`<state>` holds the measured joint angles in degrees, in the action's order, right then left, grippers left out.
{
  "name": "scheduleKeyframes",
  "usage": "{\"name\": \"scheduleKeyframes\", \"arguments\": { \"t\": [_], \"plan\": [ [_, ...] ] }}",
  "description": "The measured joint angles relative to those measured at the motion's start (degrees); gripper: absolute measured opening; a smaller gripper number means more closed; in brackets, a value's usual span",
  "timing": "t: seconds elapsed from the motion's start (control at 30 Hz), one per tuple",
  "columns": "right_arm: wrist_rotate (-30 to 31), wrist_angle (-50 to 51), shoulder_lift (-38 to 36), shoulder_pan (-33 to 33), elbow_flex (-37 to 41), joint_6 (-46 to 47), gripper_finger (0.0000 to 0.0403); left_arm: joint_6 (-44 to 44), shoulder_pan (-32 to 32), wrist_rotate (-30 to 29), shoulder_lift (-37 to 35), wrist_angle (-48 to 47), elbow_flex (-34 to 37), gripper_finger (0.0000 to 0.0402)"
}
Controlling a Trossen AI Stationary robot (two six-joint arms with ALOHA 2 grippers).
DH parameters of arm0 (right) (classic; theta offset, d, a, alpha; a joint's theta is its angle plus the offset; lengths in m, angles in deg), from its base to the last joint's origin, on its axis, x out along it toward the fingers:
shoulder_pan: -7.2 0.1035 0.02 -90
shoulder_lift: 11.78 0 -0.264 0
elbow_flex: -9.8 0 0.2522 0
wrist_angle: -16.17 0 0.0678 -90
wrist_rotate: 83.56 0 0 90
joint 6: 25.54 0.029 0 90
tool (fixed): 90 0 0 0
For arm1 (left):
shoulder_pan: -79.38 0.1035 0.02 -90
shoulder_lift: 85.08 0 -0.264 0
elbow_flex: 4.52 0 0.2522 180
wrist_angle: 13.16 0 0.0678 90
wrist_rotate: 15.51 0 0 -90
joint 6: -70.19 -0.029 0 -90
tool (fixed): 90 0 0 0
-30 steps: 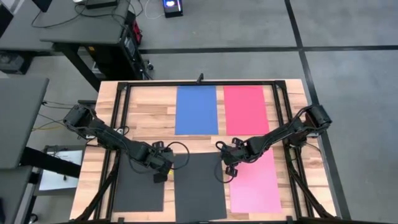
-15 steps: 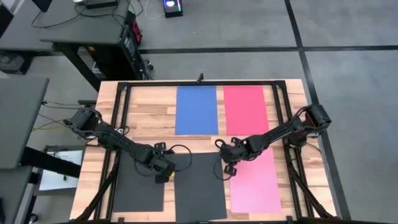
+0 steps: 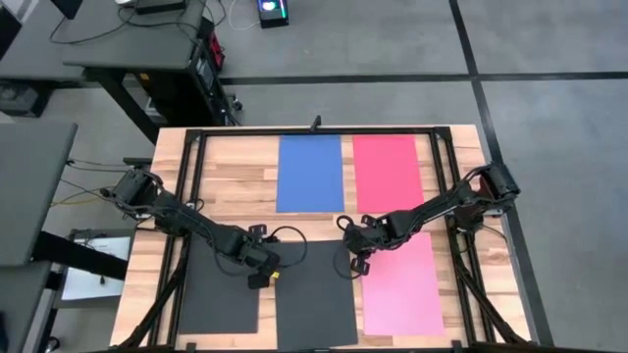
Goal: Organize paper
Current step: Adjust the black papers
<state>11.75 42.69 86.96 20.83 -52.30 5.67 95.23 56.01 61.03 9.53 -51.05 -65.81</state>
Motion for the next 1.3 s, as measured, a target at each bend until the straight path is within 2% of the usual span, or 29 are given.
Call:
{"name": "scheduleKeyframes", "arguments": {
  "t": [0.77,1.1,1.3],
  "plan": [
    [0.61,-1.44,0.07,-0.28,0.09,-1.30,0.0000,-2.91,2.61,-1.02,0.28,4.90,0.20,0.0162],
    [0.62,-0.43,-0.23,-0.28,0.07,-1.69,0.0000,-1.40,2.69,-1.32,0.11,0.58,0.00,0.0162],
    [0.64,1.22,-1.38,-0.28,0.09,-1.69,0.0000,-1.91,2.72,-1.34,0.15,-3.85,-2.47,0.0162]
  ]
}}
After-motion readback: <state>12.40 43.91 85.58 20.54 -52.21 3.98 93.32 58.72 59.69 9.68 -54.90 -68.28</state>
